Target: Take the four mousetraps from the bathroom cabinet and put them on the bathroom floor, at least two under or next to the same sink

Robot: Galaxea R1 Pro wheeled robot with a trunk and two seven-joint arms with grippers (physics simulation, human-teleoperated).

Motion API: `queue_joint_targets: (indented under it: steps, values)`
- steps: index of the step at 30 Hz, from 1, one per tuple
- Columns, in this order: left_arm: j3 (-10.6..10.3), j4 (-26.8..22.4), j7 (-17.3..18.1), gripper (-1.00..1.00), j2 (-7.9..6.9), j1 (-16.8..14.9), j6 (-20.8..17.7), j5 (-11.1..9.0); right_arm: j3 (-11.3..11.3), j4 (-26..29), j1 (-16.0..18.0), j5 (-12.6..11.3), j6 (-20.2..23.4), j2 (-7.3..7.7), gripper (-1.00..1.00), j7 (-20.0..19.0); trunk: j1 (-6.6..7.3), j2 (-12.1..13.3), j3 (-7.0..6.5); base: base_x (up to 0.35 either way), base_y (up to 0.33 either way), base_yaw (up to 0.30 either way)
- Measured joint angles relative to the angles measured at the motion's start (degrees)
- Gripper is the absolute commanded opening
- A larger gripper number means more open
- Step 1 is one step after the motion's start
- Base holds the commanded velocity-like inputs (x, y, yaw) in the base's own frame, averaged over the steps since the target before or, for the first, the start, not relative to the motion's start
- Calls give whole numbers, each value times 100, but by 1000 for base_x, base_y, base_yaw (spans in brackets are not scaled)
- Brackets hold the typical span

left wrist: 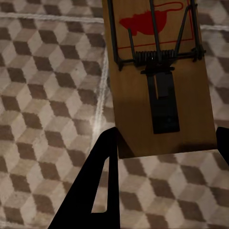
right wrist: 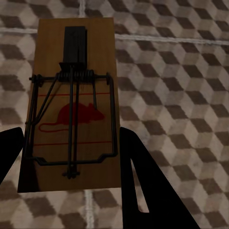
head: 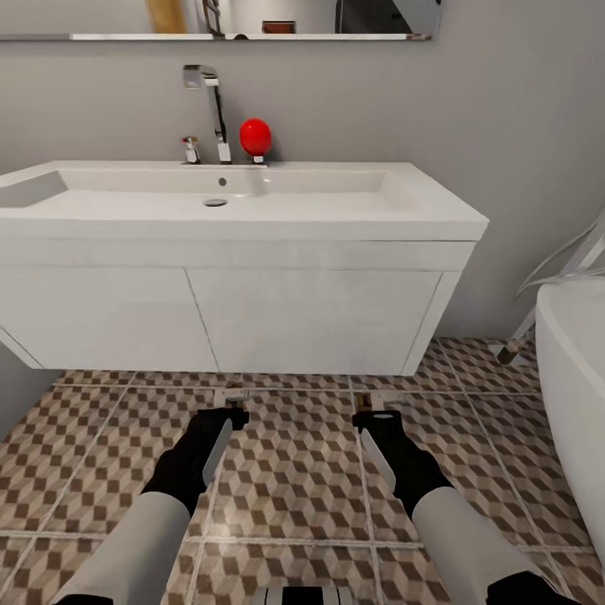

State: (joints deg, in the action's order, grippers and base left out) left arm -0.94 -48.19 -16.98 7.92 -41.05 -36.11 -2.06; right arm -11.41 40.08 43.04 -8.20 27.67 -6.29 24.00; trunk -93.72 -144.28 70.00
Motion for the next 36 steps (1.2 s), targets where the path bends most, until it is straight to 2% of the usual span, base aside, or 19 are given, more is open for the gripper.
queue_joint_targets:
  steps: [10, 12, 17, 25, 36]
  values:
    - [0, 17, 8, -100, 3, 0, 13, -3, 0, -59, -1, -15, -14, 2, -100, 15, 0, 0, 0, 0, 0, 7]
    - [-4, 199, 12, -100, 9, 2, 32, -28, 1, -82, -1, -25, -32, 6, -100, -6, 0, 0, 0, 0, 0, 0]
    - [-13, 568, 18, -100, 36, -6, 371, -43, 17, -274, -1, -57, -66, 9, -100, -30, 0, 0, 0, 0, 0, 0]
    - [7, 515, 3, -100, 41, -7, 465, -21, 20, -393, 0, -57, -95, 4, -100, 13, 0, 0, 0, 1, 0, 0]
    - [8, 599, -9, -100, 26, -7, 459, -32, 5, -405, 0, -21, -108, 7, -100, 20, 3, 0, 0, 285, 0, 0]
